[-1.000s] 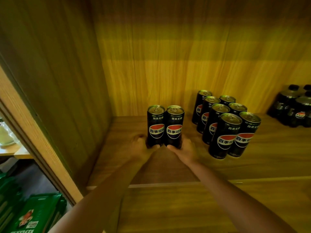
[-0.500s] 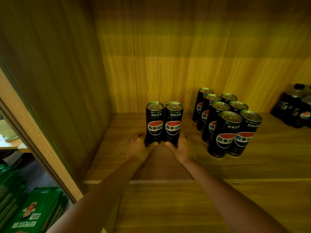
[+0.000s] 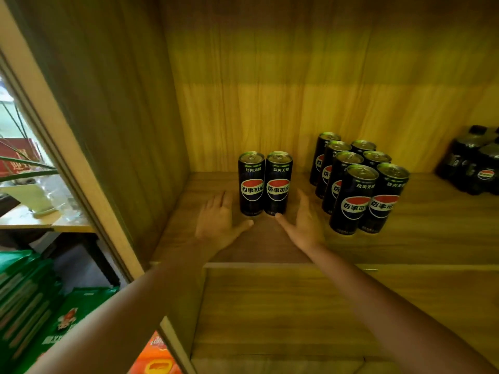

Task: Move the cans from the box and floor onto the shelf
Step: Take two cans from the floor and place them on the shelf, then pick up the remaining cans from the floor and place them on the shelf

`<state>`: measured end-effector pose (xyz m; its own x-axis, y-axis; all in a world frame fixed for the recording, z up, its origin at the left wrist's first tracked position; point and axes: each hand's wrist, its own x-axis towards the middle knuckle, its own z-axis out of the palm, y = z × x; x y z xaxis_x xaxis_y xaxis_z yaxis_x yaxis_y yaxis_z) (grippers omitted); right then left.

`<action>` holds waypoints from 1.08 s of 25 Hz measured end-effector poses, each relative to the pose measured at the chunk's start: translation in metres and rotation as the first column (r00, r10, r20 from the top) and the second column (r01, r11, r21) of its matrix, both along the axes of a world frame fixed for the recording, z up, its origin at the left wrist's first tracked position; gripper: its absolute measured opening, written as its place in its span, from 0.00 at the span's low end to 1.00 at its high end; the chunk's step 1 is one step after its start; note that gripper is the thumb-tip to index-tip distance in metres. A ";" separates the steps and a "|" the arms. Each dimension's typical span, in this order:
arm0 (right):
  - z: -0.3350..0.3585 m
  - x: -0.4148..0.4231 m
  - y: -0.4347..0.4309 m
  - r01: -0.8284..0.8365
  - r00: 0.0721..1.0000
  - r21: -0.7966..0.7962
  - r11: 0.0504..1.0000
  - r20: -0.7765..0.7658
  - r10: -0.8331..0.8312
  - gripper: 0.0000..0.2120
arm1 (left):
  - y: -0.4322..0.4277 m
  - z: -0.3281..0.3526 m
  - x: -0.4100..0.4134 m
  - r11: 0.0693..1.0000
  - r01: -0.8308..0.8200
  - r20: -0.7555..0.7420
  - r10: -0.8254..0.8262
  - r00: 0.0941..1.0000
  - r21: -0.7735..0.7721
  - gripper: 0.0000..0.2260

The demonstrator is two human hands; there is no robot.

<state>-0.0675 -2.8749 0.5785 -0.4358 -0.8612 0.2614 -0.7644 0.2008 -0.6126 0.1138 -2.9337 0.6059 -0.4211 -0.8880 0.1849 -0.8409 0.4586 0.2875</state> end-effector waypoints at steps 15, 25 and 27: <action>0.007 0.154 0.175 -0.061 0.870 0.214 0.975 -0.468 0.157 0.38 | 0.138 -0.025 0.172 0.969 0.199 0.106 -0.185 0.977 -0.144 0.39; -0.140 0.199 0.218 -0.146 0.898 0.337 0.930 -0.350 0.267 0.37 | 0.190 -0.177 0.210 0.986 0.157 0.059 -0.154 0.986 -0.060 0.37; -0.183 0.193 0.222 -0.139 0.902 0.381 0.914 -0.332 0.275 0.38 | 0.200 -0.218 0.209 0.992 0.128 0.067 -0.128 0.990 -0.004 0.37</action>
<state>0.1251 -2.6527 0.3954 -0.1667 -0.9851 0.0422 -0.9677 0.1552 -0.1988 0.3231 -2.7336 0.3875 -0.5429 -0.8244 0.1600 -0.7921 0.5660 0.2285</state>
